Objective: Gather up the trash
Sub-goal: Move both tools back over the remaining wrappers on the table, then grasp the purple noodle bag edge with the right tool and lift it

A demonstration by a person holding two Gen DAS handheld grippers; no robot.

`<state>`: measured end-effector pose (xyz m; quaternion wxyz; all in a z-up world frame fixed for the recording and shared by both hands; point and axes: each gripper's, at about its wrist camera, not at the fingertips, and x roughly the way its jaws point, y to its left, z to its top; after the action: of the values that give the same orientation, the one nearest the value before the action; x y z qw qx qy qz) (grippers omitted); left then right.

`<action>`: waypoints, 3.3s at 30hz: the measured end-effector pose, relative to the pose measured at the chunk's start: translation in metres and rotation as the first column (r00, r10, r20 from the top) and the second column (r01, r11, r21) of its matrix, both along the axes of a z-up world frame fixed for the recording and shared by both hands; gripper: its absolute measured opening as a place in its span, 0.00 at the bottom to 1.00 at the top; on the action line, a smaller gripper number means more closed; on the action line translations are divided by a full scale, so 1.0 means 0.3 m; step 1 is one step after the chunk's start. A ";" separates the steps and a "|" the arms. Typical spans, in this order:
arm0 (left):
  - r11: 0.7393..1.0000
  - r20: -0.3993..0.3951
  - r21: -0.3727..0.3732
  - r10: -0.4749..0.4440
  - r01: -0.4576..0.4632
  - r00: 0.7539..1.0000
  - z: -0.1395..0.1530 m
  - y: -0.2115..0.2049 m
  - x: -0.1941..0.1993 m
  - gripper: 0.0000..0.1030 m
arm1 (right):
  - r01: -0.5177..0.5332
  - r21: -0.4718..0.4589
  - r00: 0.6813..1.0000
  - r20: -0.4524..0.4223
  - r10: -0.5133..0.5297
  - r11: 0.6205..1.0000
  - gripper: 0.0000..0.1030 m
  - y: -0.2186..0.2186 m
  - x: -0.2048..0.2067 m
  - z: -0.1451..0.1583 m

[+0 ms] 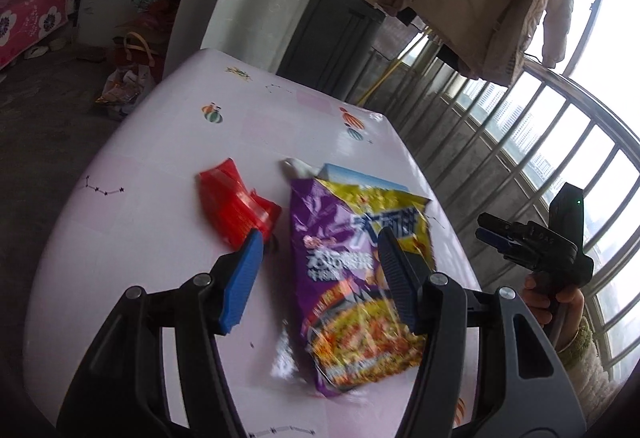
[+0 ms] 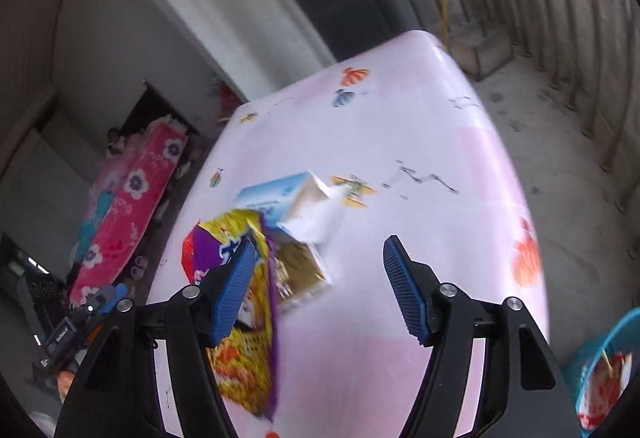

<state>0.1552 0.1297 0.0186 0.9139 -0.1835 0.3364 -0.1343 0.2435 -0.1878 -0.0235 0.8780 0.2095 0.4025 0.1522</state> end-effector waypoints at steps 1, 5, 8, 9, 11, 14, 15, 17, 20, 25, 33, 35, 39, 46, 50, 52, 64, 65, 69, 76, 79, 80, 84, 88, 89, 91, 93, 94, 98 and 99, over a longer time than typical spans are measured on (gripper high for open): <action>1.000 -0.002 0.000 0.008 -0.008 1.000 -0.008 0.007 0.020 0.54 | -0.003 0.005 1.000 0.005 0.003 1.000 0.63 0.016 0.026 0.005; 0.999 -0.020 0.006 0.040 -0.040 0.999 -0.046 0.039 0.114 0.45 | -0.027 0.021 1.000 0.011 0.027 0.999 0.63 0.073 0.169 -0.032; 0.998 -0.050 0.020 0.068 -0.067 0.996 -0.087 0.056 0.184 0.38 | -0.036 0.033 0.999 0.004 0.036 0.999 0.63 0.075 0.256 -0.056; 0.997 -0.061 0.029 0.074 -0.072 0.995 -0.104 0.061 0.210 0.35 | -0.045 0.050 0.999 0.002 0.045 0.998 0.63 0.074 0.291 -0.065; 0.995 -0.079 0.049 0.086 -0.082 0.993 -0.127 0.064 0.243 0.30 | -0.055 0.055 0.998 -0.013 0.056 0.997 0.58 0.078 0.358 -0.084; 0.994 -0.105 0.069 0.094 -0.087 0.990 -0.163 0.066 0.289 0.24 | -0.099 0.065 0.992 -0.067 0.103 0.993 0.53 0.101 0.451 -0.130; 0.993 -0.118 0.077 0.093 -0.085 0.989 -0.177 0.065 0.306 0.21 | -0.119 0.067 0.989 -0.083 0.125 0.991 0.53 0.109 0.468 -0.142; 0.994 -0.135 0.075 0.088 -0.078 0.987 -0.198 0.065 0.327 0.17 | -0.171 0.059 0.975 -0.134 0.178 0.984 0.52 0.142 0.505 -0.180; 0.997 -0.182 0.045 0.065 -0.057 0.981 -0.235 0.068 0.353 0.11 | -0.265 0.048 0.944 -0.193 0.269 0.963 0.51 0.194 0.513 -0.224; 1.000 -0.227 0.009 0.002 0.000 0.974 -0.274 0.043 0.334 0.06 | -0.353 0.031 0.915 -0.198 0.352 0.935 0.44 0.241 0.446 -0.229; 0.996 -0.272 -0.019 -0.091 0.089 0.958 -0.324 -0.010 0.218 0.04 | -0.384 0.050 0.897 -0.215 0.386 0.922 0.43 0.262 0.304 -0.237; 0.995 -0.272 -0.019 -0.103 0.102 0.957 -0.325 -0.014 0.174 0.04 | -0.386 0.046 0.896 -0.219 0.386 0.922 0.43 0.264 0.256 -0.237; 0.995 -0.275 -0.029 -0.101 0.096 0.956 -0.323 -0.003 0.102 0.04 | -0.373 0.048 0.900 -0.223 0.375 0.926 0.43 0.272 0.183 -0.240; 0.999 -0.199 -0.029 -0.025 0.020 0.980 -0.245 0.069 0.002 0.04 | -0.214 0.065 0.968 -0.119 0.220 0.975 0.47 0.159 0.087 -0.135; 1.000 -0.147 -0.020 0.002 -0.005 0.989 -0.178 0.099 -0.071 0.05 | -0.131 0.110 0.990 -0.045 0.137 0.985 0.49 0.049 -0.013 -0.040; 1.000 -0.133 -0.021 -0.005 0.002 0.991 -0.151 0.101 -0.115 0.06 | -0.110 0.130 0.993 -0.031 0.115 0.985 0.49 0.002 -0.074 -0.007; 0.986 -0.125 -0.010 -0.164 0.164 0.978 -0.140 -0.037 -0.343 0.11 | -0.090 0.269 0.977 -0.165 0.137 0.959 0.49 -0.010 -0.392 -0.147; 0.984 -0.129 -0.003 -0.175 0.176 0.976 -0.149 -0.053 -0.345 0.11 | -0.083 0.276 0.972 -0.190 0.138 0.958 0.49 0.002 -0.402 -0.175; 0.979 -0.154 0.057 -0.185 0.196 0.971 -0.193 -0.115 -0.334 0.11 | -0.073 0.263 0.964 -0.228 0.135 0.962 0.49 0.033 -0.414 -0.222; 0.982 -0.230 0.018 -0.177 0.186 0.957 -0.260 -0.112 -0.309 0.11 | -0.133 0.278 0.958 -0.211 0.196 0.951 0.49 0.095 -0.406 -0.224; 0.984 -0.244 0.003 -0.170 0.176 0.955 -0.278 -0.106 -0.301 0.11 | -0.164 0.241 0.957 -0.196 0.213 0.957 0.45 0.133 -0.411 -0.210; 0.985 -0.250 0.001 -0.169 0.174 0.954 -0.284 -0.104 -0.298 0.11 | -0.170 0.219 0.957 -0.195 0.214 0.961 0.43 0.146 -0.409 -0.208; 0.985 -0.264 -0.015 -0.168 0.170 0.950 -0.302 -0.101 -0.295 0.11 | -0.170 0.167 0.957 -0.206 0.203 0.971 0.32 0.175 -0.410 -0.216; 0.985 -0.261 -0.015 -0.172 0.174 0.950 -0.304 -0.102 -0.292 0.11 | -0.179 0.151 0.959 -0.194 0.206 0.972 0.25 0.186 -0.412 -0.215; 0.984 -0.260 -0.015 -0.173 0.175 0.950 -0.304 -0.103 -0.291 0.11 | -0.190 0.146 0.959 -0.185 0.215 0.971 0.25 0.196 -0.415 -0.208; 0.984 -0.259 -0.015 -0.174 0.176 0.950 -0.304 -0.104 -0.291 0.11 | -0.195 0.117 0.963 -0.165 0.213 0.974 0.23 0.204 -0.423 -0.196; 0.984 -0.257 -0.017 -0.175 0.176 0.950 -0.305 -0.103 -0.292 0.11 | -0.203 0.108 0.964 -0.155 0.218 0.973 0.20 0.212 -0.430 -0.191; 0.984 -0.255 -0.017 -0.175 0.177 0.951 -0.307 -0.102 -0.295 0.11 | -0.203 0.102 0.963 -0.157 0.217 0.974 0.19 0.216 -0.429 -0.192; 0.984 -0.251 -0.019 -0.176 0.177 0.952 -0.307 -0.102 -0.296 0.11 | -0.204 0.046 0.961 -0.179 0.209 0.978 0.15 0.236 -0.436 -0.212; 0.984 -0.250 -0.019 -0.177 0.177 0.952 -0.307 -0.102 -0.295 0.11 | -0.203 0.031 0.962 -0.179 0.205 0.979 0.09 0.240 -0.438 -0.214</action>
<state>0.0667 0.0992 -0.0735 0.8485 -0.1666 0.4647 -0.1907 0.1121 -0.1157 -0.0877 0.8160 0.1854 0.4993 0.2245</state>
